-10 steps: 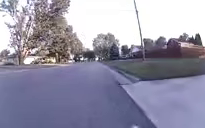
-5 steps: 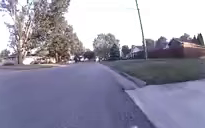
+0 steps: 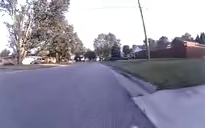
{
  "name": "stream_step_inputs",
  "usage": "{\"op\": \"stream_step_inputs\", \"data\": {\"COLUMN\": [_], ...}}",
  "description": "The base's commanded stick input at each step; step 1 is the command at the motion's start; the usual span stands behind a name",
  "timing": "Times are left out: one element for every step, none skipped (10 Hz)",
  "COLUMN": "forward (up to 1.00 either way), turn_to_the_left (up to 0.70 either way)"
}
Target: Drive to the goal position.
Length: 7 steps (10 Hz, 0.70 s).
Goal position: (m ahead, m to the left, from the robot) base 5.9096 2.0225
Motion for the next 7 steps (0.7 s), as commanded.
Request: {"op": "stream_step_inputs", "data": {"forward": [1.00, 1.00, 1.00, 1.00, 1.00, 1.00, 1.00], "turn_to_the_left": [0.02, 0.02, 0.02, 0.02, 0.02, 0.04, 0.07]}}
